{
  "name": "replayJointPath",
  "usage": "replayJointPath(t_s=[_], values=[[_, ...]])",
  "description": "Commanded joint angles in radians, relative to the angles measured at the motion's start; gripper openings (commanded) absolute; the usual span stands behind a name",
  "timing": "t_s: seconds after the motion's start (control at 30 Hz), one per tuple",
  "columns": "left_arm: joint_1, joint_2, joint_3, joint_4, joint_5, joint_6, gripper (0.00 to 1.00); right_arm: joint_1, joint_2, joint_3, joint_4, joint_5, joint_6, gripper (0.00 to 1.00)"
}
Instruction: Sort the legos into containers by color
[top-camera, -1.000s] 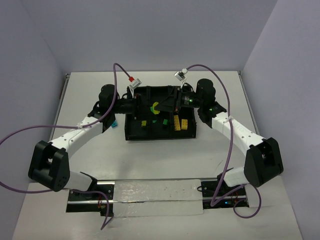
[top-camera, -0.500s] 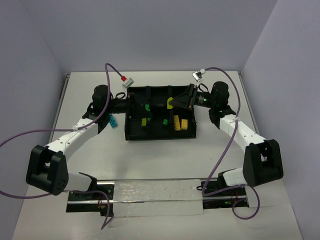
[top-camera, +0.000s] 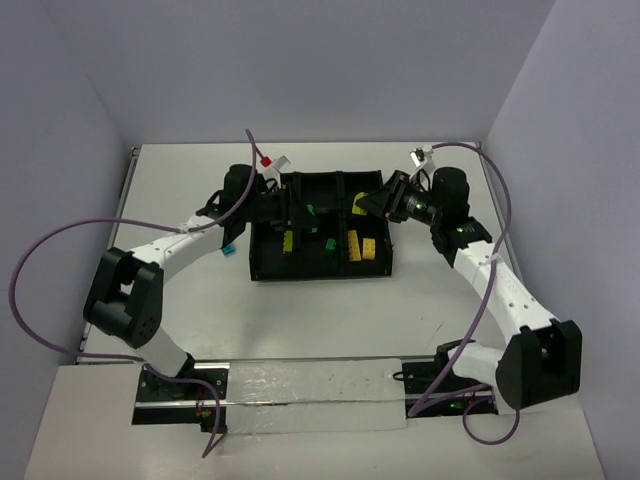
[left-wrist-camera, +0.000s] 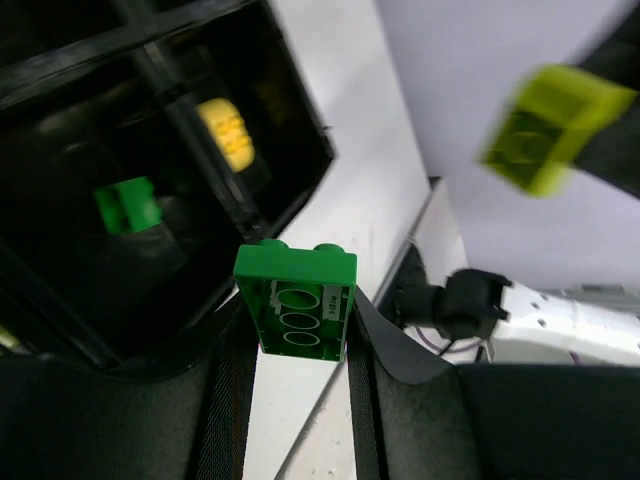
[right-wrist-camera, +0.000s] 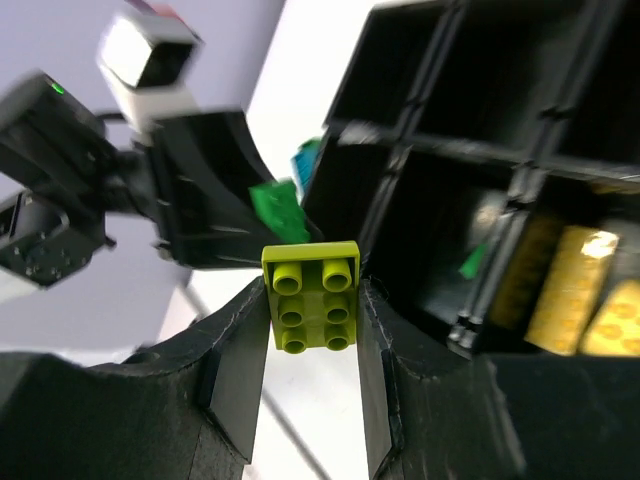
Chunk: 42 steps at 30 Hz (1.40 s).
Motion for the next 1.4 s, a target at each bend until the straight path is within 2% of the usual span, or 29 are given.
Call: replayJointPath(t_s=[0.0, 0.07, 0.13, 0.3, 0.47, 0.57, 0.7, 0.8, 1.03, 1.2, 1.37], values=[[-0.022, 0.031, 0.071, -0.076, -0.152, 0.022, 0.36, -0.012, -0.090, 0.025, -0.075, 0.157, -0.060, 0.00], [-0.024, 0.052, 0.083, -0.087, -0.167, 0.025, 0.49, -0.015, -0.102, 0.039, -0.092, 0.167, -0.068, 0.00], [-0.026, 0.059, 0.092, -0.089, -0.171, 0.026, 0.69, -0.014, -0.105, 0.045, -0.103, 0.164, -0.071, 0.00], [-0.026, 0.048, 0.113, -0.129, -0.177, 0.033, 0.89, -0.013, -0.091, 0.055, -0.107, 0.138, -0.075, 0.00], [-0.016, -0.034, 0.160, -0.288, -0.307, 0.082, 0.84, 0.022, -0.059, 0.078, -0.137, 0.145, -0.109, 0.00], [0.034, -0.121, 0.155, -0.369, -0.457, 0.080, 0.81, 0.104, -0.006, 0.140, -0.197, 0.179, -0.154, 0.00], [0.240, -0.236, 0.082, -0.431, -0.521, 0.029, 0.80, 0.241, 0.106, 0.235, -0.243, 0.269, -0.188, 0.00], [0.339, -0.292, 0.046, -0.488, -0.596, 0.013, 0.80, 0.322, 0.208, 0.313, -0.243, 0.316, -0.181, 0.00], [0.411, -0.241, 0.038, -0.628, -0.768, 0.000, 0.79, 0.443, 0.424, 0.481, -0.258, 0.393, -0.179, 0.00], [0.412, -0.206, 0.013, -0.638, -0.809, 0.000, 0.80, 0.489, 0.548, 0.566, -0.279, 0.414, -0.190, 0.01], [0.412, -0.169, -0.007, -0.624, -0.805, 0.015, 0.88, 0.521, 0.647, 0.638, -0.302, 0.414, -0.193, 0.07]])
